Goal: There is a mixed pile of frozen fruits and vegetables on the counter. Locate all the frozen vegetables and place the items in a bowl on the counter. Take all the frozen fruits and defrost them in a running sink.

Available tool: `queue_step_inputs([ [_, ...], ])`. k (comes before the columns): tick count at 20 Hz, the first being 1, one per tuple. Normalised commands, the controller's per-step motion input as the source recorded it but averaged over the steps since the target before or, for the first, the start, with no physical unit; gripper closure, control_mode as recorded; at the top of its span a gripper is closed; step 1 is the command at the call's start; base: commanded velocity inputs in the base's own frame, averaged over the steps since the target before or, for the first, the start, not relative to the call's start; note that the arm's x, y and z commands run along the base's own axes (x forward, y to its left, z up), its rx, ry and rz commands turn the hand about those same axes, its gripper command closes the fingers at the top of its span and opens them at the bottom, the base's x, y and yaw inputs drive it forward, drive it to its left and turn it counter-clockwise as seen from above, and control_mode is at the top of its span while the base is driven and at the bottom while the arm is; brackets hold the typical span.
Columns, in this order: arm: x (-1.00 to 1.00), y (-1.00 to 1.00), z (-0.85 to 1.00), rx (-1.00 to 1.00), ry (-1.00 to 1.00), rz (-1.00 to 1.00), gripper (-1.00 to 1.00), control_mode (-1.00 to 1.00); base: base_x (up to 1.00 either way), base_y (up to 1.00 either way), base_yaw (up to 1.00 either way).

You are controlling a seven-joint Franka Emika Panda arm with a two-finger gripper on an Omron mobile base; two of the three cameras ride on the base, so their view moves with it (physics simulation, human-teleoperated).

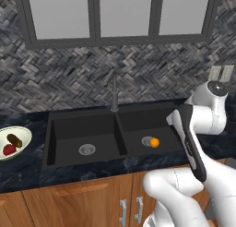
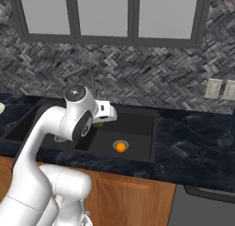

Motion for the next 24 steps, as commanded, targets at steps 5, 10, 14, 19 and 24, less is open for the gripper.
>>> queue_step_inputs([
  [5, 0.26, 0.0, 0.0, 0.0, 0.1, 0.0, 1.0, -1.0, 0.0, 0.0, 0.0],
  [10, 0.12, 0.0, -0.01, 0.02, 0.04, 0.0, 1.0, -1.0, 0.0, 0.0, 0.0],
  [14, 0.04, 0.0, -0.1, 0.05, -0.02, 0.0, 1.0, -1.0, 0.0, 0.0, 0.0],
  [19, 0.1, 0.0, -0.12, 0.04, -0.03, 0.0, 1.0, -1.0, 0.0, 0.0, 0.0],
  [24, 0.16, 0.0, -0.18, 0.02, -0.02, 0.0, 1.0, -1.0, 0.0, 0.0, 0.0],
])
